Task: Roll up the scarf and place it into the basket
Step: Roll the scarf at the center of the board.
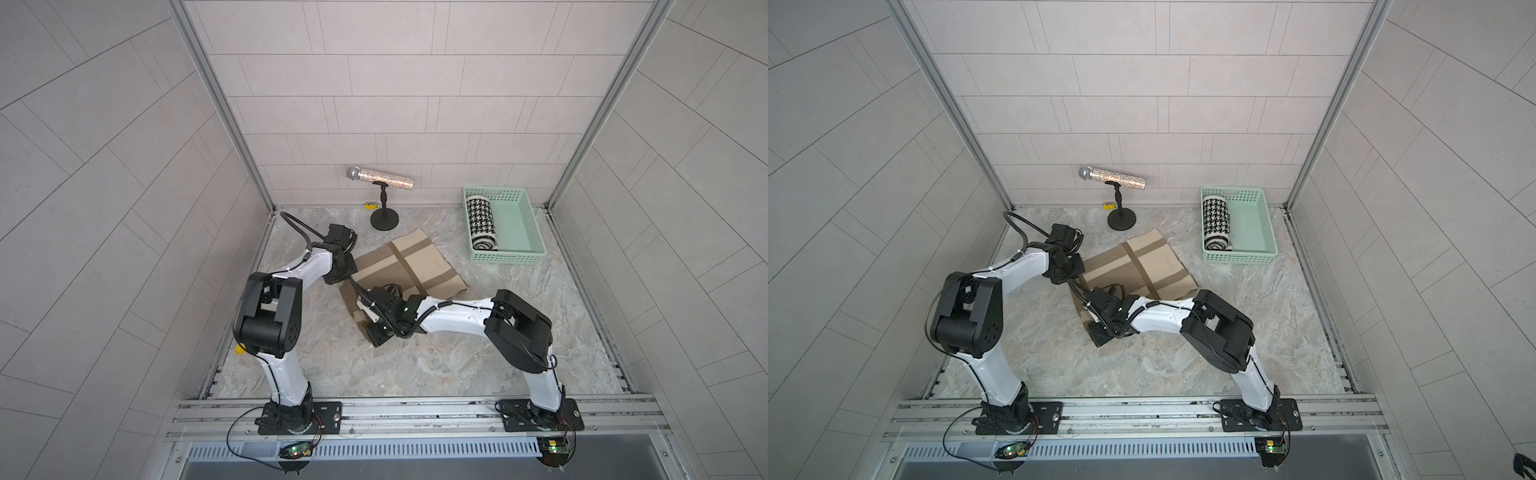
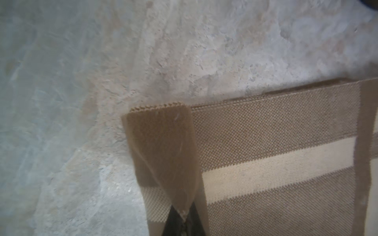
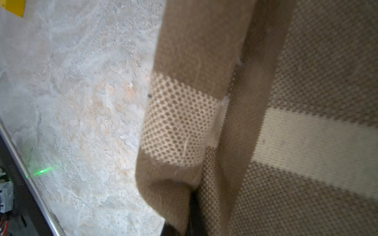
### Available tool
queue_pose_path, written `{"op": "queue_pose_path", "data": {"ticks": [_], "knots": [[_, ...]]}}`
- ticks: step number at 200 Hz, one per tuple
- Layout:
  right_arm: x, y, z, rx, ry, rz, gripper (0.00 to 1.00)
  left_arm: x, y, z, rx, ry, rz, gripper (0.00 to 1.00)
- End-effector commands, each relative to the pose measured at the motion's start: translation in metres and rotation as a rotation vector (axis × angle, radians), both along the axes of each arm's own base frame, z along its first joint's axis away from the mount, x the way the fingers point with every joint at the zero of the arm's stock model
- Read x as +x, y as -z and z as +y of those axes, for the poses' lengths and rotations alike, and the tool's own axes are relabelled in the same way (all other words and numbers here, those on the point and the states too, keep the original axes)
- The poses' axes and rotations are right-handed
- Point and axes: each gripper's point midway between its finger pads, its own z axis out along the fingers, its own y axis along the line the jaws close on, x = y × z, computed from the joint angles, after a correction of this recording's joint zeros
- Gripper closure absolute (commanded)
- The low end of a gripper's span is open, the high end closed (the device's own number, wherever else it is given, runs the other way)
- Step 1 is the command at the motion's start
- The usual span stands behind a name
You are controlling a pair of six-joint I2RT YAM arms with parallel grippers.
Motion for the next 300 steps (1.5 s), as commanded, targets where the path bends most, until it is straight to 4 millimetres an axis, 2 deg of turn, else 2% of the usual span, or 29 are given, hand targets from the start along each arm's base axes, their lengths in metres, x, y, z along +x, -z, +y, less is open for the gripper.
{"op": "queue_pose_path", "data": {"ticks": [1, 9, 31, 46, 73, 94, 116, 144, 169, 192, 218, 249, 273, 300], "knots": [[-0.008, -0.012, -0.003, 0.028, 0.009, 0.024, 1.00, 0.003, 0.009, -0.004, 0.034, 0.033, 0.048, 1.00], [-0.008, -0.013, -0.005, 0.025, 0.010, 0.019, 1.00, 0.005, 0.012, -0.007, 0.030, 0.041, 0.056, 1.00], [-0.006, -0.019, -0.014, 0.001, 0.015, -0.017, 0.80, 0.008, 0.028, -0.013, 0.022, 0.059, 0.103, 0.98], [-0.001, -0.025, -0.026, -0.046, 0.038, -0.061, 0.72, 0.006, 0.039, -0.016, 0.006, 0.065, 0.131, 0.96], [0.007, -0.045, -0.050, -0.169, 0.069, -0.209, 0.65, 0.003, 0.050, -0.025, -0.040, 0.084, 0.161, 0.92], [0.009, -0.061, -0.055, -0.263, 0.048, -0.346, 0.61, 0.000, 0.052, -0.030, -0.065, 0.097, 0.177, 0.92], [0.006, -0.071, -0.042, -0.358, -0.023, -0.470, 0.59, -0.002, 0.051, -0.031, -0.085, 0.090, 0.168, 0.91], [-0.009, -0.083, -0.002, -0.413, -0.157, -0.620, 0.60, -0.001, 0.049, -0.036, -0.111, 0.094, 0.162, 0.91], [-0.017, -0.066, 0.029, -0.459, -0.258, -0.664, 0.66, -0.001, 0.047, -0.037, -0.118, 0.097, 0.157, 0.91], [-0.009, -0.043, 0.038, -0.503, -0.279, -0.667, 0.70, -0.002, 0.045, -0.037, -0.117, 0.107, 0.157, 0.91], [0.012, -0.033, 0.030, -0.561, -0.237, -0.688, 0.71, -0.004, 0.045, -0.036, -0.113, 0.114, 0.160, 0.91], [0.034, -0.043, 0.015, -0.566, -0.177, -0.695, 0.68, -0.004, 0.046, -0.037, -0.115, 0.116, 0.162, 0.91], [0.048, -0.043, -0.001, -0.570, -0.139, -0.681, 0.62, -0.002, 0.046, -0.039, -0.121, 0.117, 0.161, 0.91], [0.053, -0.028, -0.013, -0.578, -0.141, -0.639, 0.54, 0.000, 0.045, -0.040, -0.125, 0.119, 0.160, 0.90]]}}
